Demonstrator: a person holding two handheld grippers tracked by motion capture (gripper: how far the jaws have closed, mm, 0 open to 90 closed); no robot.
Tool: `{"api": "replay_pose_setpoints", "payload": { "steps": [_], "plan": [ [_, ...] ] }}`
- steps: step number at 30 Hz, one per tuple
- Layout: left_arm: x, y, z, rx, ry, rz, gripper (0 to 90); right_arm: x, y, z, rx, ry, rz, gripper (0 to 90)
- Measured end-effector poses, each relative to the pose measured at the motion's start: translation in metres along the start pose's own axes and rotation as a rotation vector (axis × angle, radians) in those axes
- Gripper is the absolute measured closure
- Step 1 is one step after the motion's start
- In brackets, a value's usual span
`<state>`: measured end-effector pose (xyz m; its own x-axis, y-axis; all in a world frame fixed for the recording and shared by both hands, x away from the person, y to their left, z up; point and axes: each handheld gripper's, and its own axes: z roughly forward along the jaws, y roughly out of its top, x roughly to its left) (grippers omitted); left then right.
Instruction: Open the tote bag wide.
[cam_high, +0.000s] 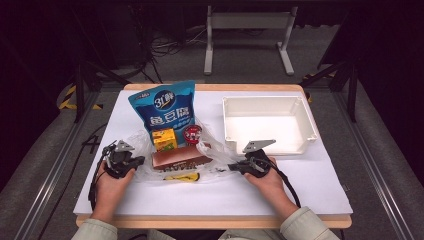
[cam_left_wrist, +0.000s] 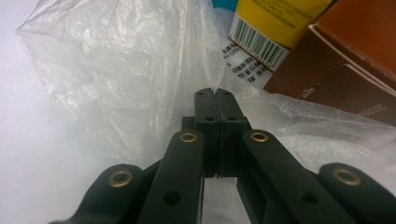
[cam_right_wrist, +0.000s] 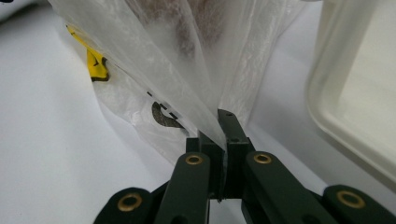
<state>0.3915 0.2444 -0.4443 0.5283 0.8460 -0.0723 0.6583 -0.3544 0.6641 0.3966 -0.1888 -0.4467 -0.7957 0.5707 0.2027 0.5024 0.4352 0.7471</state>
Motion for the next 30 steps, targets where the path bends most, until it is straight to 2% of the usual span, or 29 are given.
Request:
{"api": "replay_pose_setpoints", "payload": {
  "steps": [3,7,10,11,12,15,17,20,24,25,26,30],
  "plan": [
    [0.002,-0.002,-0.001,-0.006,-0.012,-0.009,89.5,-0.004,-0.003,-0.001,0.001,-0.007,0.025,89.6],
    [0.004,-0.003,-0.002,-0.014,-0.029,-0.017,89.4,-0.006,-0.005,0.000,0.003,-0.005,0.034,89.5],
    [0.004,-0.003,-0.004,-0.029,-0.036,-0.019,89.3,-0.005,-0.004,-0.001,-0.001,-0.005,0.023,85.2],
    [0.004,-0.003,-0.005,-0.031,-0.043,-0.021,89.1,-0.006,-0.003,-0.003,-0.016,0.012,0.022,77.8],
    [0.004,-0.004,-0.005,-0.037,-0.047,-0.021,89.1,-0.006,-0.003,-0.003,-0.016,0.012,0.022,77.8],
    [0.002,-0.003,-0.006,-0.050,-0.049,-0.019,88.9,-0.002,0.002,-0.009,-0.047,0.038,0.011,64.0],
    [0.002,-0.003,-0.006,-0.054,-0.066,-0.021,88.5,0.004,0.007,-0.015,-0.071,0.021,-0.006,54.5],
    [0.002,-0.003,-0.006,-0.054,-0.067,-0.016,88.3,0.012,0.014,-0.024,-0.120,0.013,-0.015,44.6],
    [0.003,-0.003,-0.006,-0.059,-0.066,-0.017,88.2,0.021,0.027,-0.037,-0.209,0.026,-0.035,36.6],
    [0.003,-0.003,-0.006,-0.059,-0.066,-0.017,88.1,0.021,0.027,-0.037,-0.209,0.026,-0.035,36.6],
    [0.003,-0.003,-0.007,-0.063,-0.067,-0.024,88.0,0.026,0.035,-0.042,-0.243,0.044,-0.045,35.0],
    [0.003,-0.004,-0.008,-0.064,-0.065,-0.026,87.8,0.031,0.045,-0.044,-0.274,0.064,-0.058,33.9]
  ]
}}
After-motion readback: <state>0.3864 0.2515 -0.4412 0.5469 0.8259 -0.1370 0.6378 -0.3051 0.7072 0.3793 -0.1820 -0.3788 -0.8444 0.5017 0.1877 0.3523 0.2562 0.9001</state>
